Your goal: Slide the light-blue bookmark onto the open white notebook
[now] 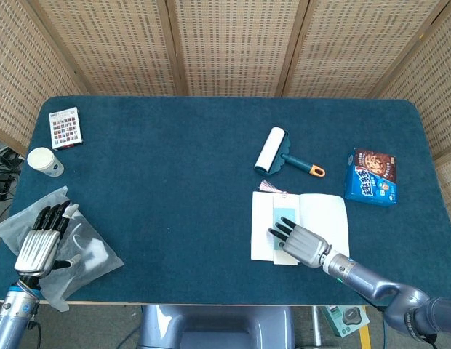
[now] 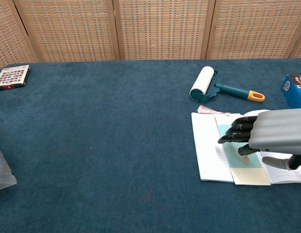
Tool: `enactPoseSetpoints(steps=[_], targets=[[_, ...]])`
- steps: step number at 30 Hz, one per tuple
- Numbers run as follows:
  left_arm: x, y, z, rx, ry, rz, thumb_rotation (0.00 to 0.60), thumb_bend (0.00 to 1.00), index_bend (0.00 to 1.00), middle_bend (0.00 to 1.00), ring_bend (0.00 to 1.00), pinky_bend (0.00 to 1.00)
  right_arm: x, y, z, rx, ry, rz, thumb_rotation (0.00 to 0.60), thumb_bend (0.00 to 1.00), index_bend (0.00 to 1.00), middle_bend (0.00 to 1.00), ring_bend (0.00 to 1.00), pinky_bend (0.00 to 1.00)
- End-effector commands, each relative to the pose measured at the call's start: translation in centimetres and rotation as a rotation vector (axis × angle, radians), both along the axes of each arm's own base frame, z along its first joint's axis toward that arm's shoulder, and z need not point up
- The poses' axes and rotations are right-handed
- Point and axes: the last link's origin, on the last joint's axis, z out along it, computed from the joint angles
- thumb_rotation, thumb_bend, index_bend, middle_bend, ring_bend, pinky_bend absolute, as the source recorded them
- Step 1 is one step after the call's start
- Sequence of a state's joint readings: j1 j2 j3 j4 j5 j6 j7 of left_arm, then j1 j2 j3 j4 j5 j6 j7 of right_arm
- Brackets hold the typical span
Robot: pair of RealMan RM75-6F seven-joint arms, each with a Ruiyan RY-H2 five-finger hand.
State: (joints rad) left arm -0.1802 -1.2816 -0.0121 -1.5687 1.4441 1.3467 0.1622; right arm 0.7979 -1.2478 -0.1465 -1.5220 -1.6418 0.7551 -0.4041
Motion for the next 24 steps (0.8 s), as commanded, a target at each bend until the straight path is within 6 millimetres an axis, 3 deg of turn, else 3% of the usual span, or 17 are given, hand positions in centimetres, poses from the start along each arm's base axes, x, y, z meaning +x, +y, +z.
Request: enactPoseSetpoints(steps=[1,24], targets=[[0.02,-0.01,-0.02,-0.001,0.001,-0.001,0.600,0.12,0.00,0.00,0.00,0.00,-0.17,-0.06,-0.05,-0.002,0.006,-0.004,0.600,0.79,0.39,0.06,0.00,0.05],[0.00,-0.02,-0.12,-0.004,0.002,0.000,0.600,0.12,0.00,0.00,0.00,0.00,-0.52,-0.47,-0.17,-0.021,0.023,-0.006,0.600,0.78,0.40,0.05,0.00,0.05]])
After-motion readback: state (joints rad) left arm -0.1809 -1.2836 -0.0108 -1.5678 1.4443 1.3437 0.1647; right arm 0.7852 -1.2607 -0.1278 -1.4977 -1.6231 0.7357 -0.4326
